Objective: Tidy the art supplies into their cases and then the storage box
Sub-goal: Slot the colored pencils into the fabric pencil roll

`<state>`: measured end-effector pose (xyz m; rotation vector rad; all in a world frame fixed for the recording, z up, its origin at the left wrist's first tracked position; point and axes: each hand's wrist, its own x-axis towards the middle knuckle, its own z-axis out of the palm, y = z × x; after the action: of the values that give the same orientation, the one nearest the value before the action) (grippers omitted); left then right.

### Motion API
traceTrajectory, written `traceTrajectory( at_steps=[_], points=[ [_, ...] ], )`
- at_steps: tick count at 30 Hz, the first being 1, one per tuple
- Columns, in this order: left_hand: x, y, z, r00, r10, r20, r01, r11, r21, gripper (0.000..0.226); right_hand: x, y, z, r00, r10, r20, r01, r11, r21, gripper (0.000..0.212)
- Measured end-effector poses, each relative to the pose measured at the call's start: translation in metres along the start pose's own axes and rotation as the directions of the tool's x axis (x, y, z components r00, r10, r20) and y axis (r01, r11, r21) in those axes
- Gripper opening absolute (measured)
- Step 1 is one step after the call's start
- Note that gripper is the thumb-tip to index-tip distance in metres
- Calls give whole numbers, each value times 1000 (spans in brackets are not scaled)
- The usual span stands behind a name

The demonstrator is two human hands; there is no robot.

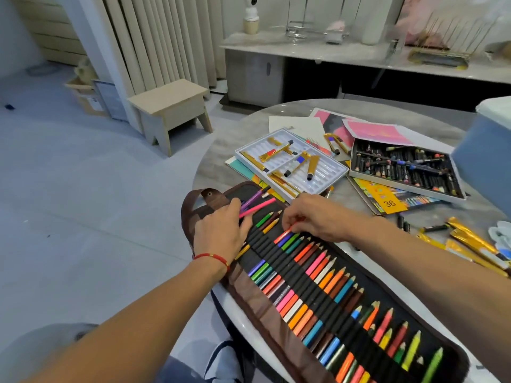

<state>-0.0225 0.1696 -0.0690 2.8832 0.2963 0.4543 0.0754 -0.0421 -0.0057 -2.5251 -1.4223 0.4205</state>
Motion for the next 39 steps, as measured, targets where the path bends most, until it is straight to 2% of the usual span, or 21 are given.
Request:
traceTrajectory(
  at_steps=[6, 15, 18, 19, 21, 23, 26, 28, 34, 39],
  points=[
    [0, 3, -4, 1000, -21, 6, 21, 1000, -8, 25, 2, 2, 12, 999, -8, -50, 3, 995, -103, 8],
    [0, 3, -4, 999, -50, 15, 50, 999, -18, 25, -4, -11, 14, 998, 4, -65, -4, 1000, 0, 11],
    [0, 2, -3, 998, -52, 20, 53, 998, -33, 26, -15, 3, 0, 949, 172, -265, -163, 985, 56, 15],
    [0, 2, -3, 999, -48, 18, 49, 998, -37, 26, -19, 10, -3, 905, 246, -347, -239, 969, 64, 17],
    [0, 2, -3, 999, -45, 14, 46, 998, -38, 26, -28, 21, -4, 818, 397, -417, -398, 913, 89, 23],
    [0, 2, -2, 999, -44, 6, 44, 998, -39, 26, -34, 24, -1, 779, 477, -406, -489, 869, 83, 27],
    [0, 2, -2, 999, -45, -1, 45, 999, -30, 25, -33, 23, 7, 847, 405, -345, -458, 885, -85, 29],
    [0, 2, -1, 999, -44, 6, 44, 999, -32, 24, -29, 19, 9, 865, 386, -319, -443, 888, -125, 30],
    [0, 1, -1, 999, -35, 8, 35, 999, -23, 24, -17, 5, 12, 853, 434, -290, -482, 869, -117, 23],
    [0, 2, -1, 999, -48, 7, 48, 998, -27, 24, -15, 1, 8, 842, 502, -200, -520, 853, -49, 38]
  ],
)
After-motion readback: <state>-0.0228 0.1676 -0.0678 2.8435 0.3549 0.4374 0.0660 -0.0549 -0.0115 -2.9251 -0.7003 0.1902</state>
